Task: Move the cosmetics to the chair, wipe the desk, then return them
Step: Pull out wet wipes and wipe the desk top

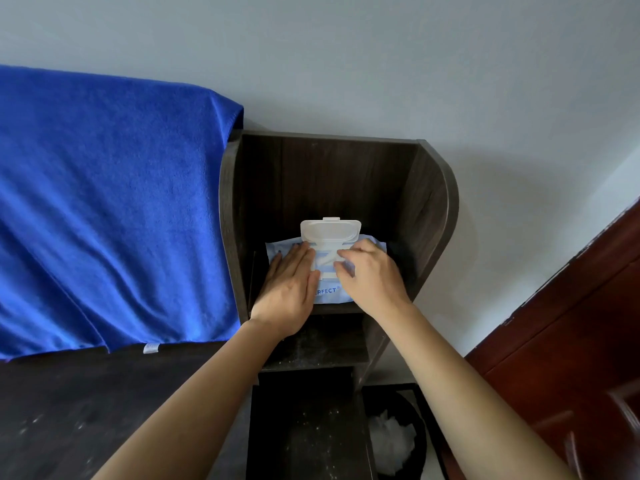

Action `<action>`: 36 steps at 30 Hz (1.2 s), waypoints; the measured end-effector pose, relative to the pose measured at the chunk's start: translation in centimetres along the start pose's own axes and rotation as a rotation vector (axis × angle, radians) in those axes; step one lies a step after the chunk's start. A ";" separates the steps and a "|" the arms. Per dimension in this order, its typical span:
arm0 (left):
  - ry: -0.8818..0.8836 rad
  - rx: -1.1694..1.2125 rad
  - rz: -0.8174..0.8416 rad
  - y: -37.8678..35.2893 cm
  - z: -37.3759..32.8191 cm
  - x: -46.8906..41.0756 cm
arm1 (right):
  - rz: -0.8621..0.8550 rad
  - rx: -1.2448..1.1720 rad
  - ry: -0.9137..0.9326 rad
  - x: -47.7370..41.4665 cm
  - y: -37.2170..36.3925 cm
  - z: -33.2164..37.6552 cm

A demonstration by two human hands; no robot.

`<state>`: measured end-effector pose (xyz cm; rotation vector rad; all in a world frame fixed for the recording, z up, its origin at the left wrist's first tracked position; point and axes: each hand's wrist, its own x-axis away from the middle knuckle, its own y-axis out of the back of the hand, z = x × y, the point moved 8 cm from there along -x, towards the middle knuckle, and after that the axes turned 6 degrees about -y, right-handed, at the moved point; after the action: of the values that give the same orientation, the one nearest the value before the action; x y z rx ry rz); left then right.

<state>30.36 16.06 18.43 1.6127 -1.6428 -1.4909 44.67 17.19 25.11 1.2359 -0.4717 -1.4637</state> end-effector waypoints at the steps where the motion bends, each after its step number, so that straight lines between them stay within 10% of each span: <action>1: 0.001 0.001 -0.001 0.0 0.0 0.0 | -0.005 0.009 -0.006 -0.2 0.0 0.0; 25: 0.008 0.009 -0.003 0.0 0.1 0.0 | -0.120 -0.188 -0.326 0.2 2.1 -2.6; 36: 0.025 0.010 0.017 0.0 0.1 -0.1 | -0.328 -0.209 -0.103 -2.1 7.0 1.0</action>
<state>30.30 16.19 18.49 1.6116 -1.6488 -1.4511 46.85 16.59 32.18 1.1092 -0.1811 -1.8113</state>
